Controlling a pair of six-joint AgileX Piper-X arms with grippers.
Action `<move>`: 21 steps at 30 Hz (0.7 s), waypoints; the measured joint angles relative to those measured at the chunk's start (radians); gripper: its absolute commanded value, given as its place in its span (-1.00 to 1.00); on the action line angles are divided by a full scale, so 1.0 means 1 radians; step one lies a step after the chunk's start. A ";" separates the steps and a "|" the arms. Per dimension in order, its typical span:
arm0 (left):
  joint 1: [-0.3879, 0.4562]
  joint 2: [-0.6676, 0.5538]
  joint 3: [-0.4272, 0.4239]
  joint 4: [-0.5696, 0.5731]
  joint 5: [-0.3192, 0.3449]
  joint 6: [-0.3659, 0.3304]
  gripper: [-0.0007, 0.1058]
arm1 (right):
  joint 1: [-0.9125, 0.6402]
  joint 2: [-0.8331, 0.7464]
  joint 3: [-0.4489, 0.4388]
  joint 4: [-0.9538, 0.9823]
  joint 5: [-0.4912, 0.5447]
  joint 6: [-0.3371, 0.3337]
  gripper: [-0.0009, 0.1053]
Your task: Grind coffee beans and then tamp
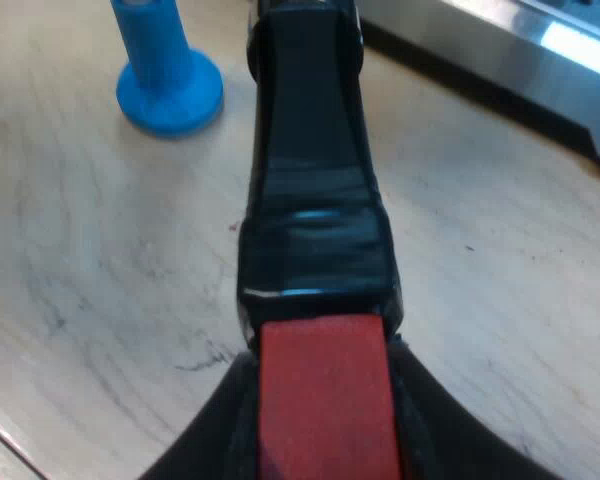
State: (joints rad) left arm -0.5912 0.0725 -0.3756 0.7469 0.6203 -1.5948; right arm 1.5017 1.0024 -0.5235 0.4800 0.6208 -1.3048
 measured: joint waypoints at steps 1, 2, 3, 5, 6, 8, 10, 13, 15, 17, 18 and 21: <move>0.000 0.000 0.000 0.002 0.000 0.000 0.32 | -0.020 0.000 0.000 0.000 -0.022 -0.012 -0.98; 0.000 0.000 0.000 0.001 0.000 0.000 0.32 | -0.031 0.000 0.000 0.000 -0.034 -0.019 -0.98; 0.000 0.000 0.000 0.006 0.000 0.000 0.32 | -0.050 0.000 0.000 0.000 -0.062 -0.037 -0.98; 0.000 0.000 0.000 0.007 0.000 0.000 0.32 | -0.076 0.000 0.000 0.000 -0.103 -0.072 -0.98; 0.000 0.000 0.000 0.007 0.000 0.000 0.32 | -0.104 0.000 0.000 0.000 -0.143 -0.101 -0.98; 0.000 0.000 0.000 0.007 0.000 0.000 0.32 | -0.130 0.000 0.001 -0.006 -0.189 -0.137 -0.98; 0.000 0.000 0.000 0.007 0.000 0.000 0.32 | -0.162 0.000 0.004 -0.032 -0.227 -0.172 -0.98; 0.000 0.000 0.000 0.007 0.000 0.000 0.32 | -0.196 0.000 0.003 -0.065 -0.266 -0.238 -0.98; 0.000 0.000 0.000 0.007 0.000 0.000 0.32 | -0.217 0.000 0.003 -0.075 -0.291 -0.269 -0.98; 0.000 0.000 0.000 0.007 0.000 0.000 0.32 | -0.236 0.000 0.003 -0.076 -0.320 -0.290 -0.98; 0.000 0.000 0.000 0.007 0.000 0.000 0.32 | -0.249 0.000 0.004 -0.076 -0.337 -0.302 -0.98; 0.000 0.000 0.000 0.007 0.000 0.000 0.32 | -0.271 0.000 0.004 -0.076 -0.345 -0.343 -0.98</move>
State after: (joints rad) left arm -0.5912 0.0725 -0.3756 0.7534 0.6203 -1.5948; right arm 1.2307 1.0024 -0.5193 0.4040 0.2756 -1.6481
